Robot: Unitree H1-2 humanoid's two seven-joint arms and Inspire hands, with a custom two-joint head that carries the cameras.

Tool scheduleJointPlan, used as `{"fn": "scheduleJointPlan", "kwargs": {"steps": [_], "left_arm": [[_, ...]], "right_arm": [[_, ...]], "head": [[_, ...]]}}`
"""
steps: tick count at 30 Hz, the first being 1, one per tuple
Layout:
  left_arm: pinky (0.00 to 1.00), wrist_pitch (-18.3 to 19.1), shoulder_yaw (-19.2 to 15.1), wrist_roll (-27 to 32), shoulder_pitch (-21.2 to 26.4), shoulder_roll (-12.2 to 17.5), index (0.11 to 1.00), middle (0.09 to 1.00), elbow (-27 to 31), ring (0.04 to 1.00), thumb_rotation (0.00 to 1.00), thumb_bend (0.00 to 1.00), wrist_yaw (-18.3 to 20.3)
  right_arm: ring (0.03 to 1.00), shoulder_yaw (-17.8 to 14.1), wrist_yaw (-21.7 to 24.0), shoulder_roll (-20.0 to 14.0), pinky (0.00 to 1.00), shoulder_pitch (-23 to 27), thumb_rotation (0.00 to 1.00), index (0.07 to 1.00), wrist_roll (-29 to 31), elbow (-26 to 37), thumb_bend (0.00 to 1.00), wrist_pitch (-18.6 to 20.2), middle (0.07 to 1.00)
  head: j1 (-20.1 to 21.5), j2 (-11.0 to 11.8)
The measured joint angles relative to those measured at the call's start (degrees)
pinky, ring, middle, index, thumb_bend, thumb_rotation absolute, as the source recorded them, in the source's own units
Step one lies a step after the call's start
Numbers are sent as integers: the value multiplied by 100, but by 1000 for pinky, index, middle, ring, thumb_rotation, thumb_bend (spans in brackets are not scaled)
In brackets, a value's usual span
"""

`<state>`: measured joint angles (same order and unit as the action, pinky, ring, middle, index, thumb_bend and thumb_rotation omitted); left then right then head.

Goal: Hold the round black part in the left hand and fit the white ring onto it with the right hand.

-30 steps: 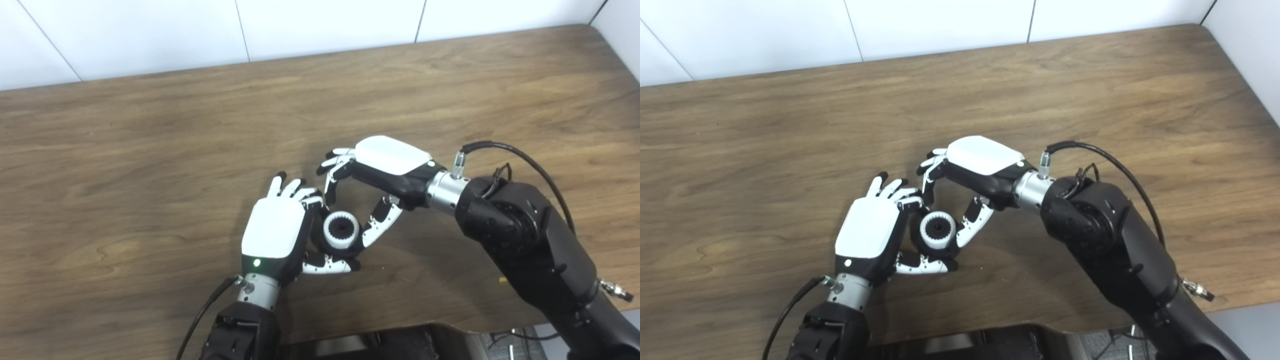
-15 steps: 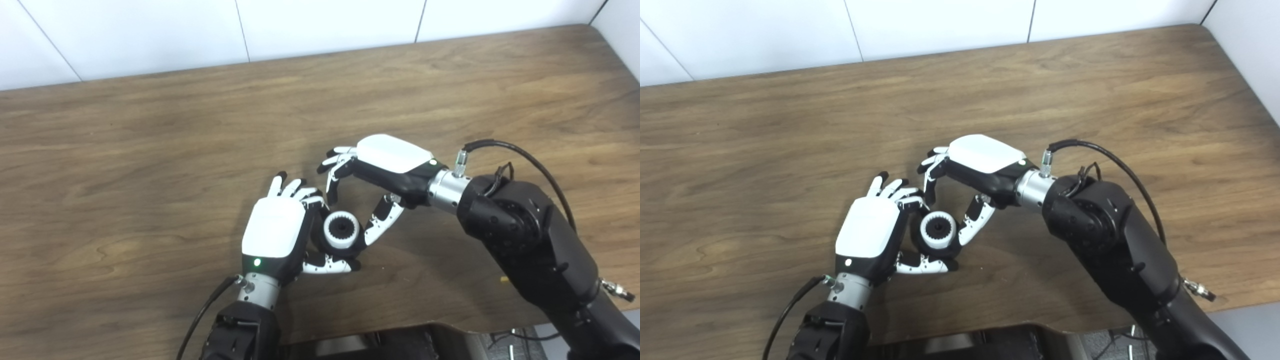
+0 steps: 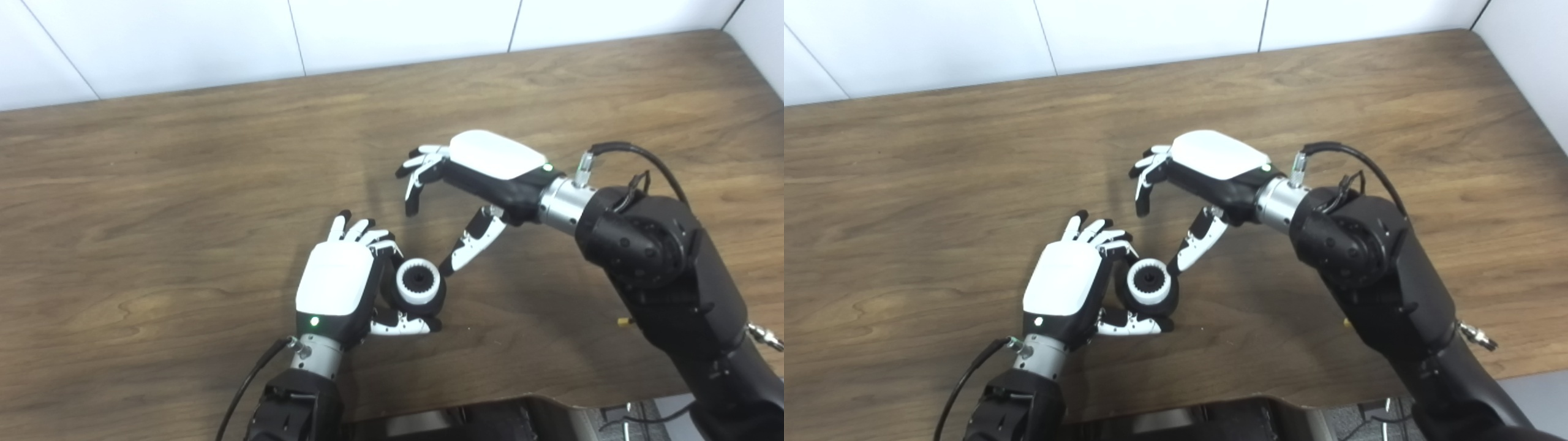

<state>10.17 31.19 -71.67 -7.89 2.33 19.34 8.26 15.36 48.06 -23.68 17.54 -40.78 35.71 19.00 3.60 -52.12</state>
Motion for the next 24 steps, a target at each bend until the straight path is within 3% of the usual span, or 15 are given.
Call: {"fn": "scheduleJointPlan", "kwargs": {"steps": [16,18,24], "left_arm": [[996,-3,-10,-15,0,1,498,774,-7,875,79,513,-26],[989,-2,-12,-19,0,1,676,777,-17,870,220,700,-46],[971,-3,-22,-1,-2,-6,789,788,-37,858,306,821,-75]], "right_arm": [[945,-19,142,-105,829,101,210,646,12,101,905,251,868],[943,-19,142,-105,827,101,213,646,3,101,907,259,866],[943,-18,132,-104,826,84,231,644,-5,100,917,257,866]], "head": [[0,18],[0,18],[-9,35]]}}
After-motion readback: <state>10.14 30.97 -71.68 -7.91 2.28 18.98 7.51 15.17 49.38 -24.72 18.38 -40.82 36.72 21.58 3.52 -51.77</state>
